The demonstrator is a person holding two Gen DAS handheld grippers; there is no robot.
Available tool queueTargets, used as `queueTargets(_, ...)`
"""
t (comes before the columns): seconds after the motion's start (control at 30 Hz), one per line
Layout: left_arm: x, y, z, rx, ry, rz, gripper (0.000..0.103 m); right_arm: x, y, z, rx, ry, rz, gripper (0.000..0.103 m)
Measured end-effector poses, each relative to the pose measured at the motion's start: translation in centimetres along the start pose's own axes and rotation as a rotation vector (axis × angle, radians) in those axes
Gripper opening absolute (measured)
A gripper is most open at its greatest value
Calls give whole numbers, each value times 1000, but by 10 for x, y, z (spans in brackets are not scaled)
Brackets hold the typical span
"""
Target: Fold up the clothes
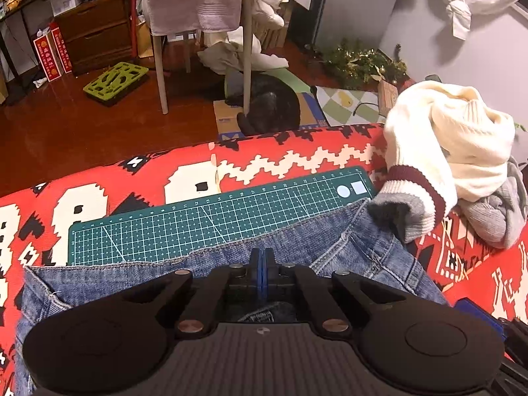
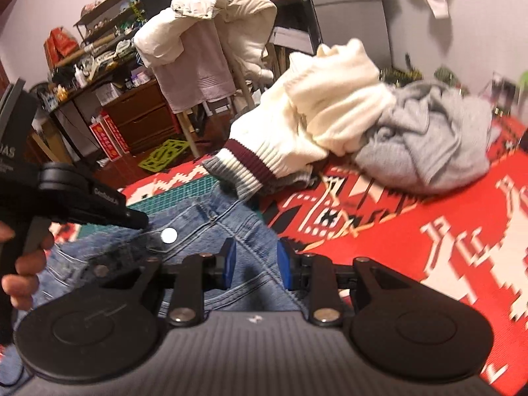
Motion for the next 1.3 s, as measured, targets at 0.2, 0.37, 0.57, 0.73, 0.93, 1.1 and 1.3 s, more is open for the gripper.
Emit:
queueTargets(0.2, -5, -5, 9, 16, 0, 4, 0, 2, 0, 3, 31, 6, -61, 30)
queueTargets(0.37, -11, -9, 17, 25, -1, 2, 0, 5, 3, 6, 24, 16, -78, 30)
queueTargets(0.57, -20, -17, 20, 47, 8, -50, 0, 7, 5, 7, 27, 22, -91, 30)
queueTargets(0.73, -20, -25, 20, 25, 8, -7, 0, 8, 6, 8, 23, 27, -95, 30)
queueTargets(0.93, -24, -22, 26, -18, 14, -9, 1, 9, 8, 9, 20, 33, -99, 30)
queueTargets(1.1, -22, -15, 7, 26, 6, -8, 1, 9, 8, 9, 16, 37, -99, 30)
queueTargets(1.3, 2, 16, -15, 19, 19, 9, 1, 9, 10, 9, 13, 37, -98, 30)
Point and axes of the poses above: each gripper's, at about its wrist camera, not at the fingertips, and z roughly the way its jaws point, y to its left, x to its underside, the point moved 8 cm from there along z, roughly the way its jaws point, and after that the axes turned 5 degrees about -z, right-handed, at the moved point
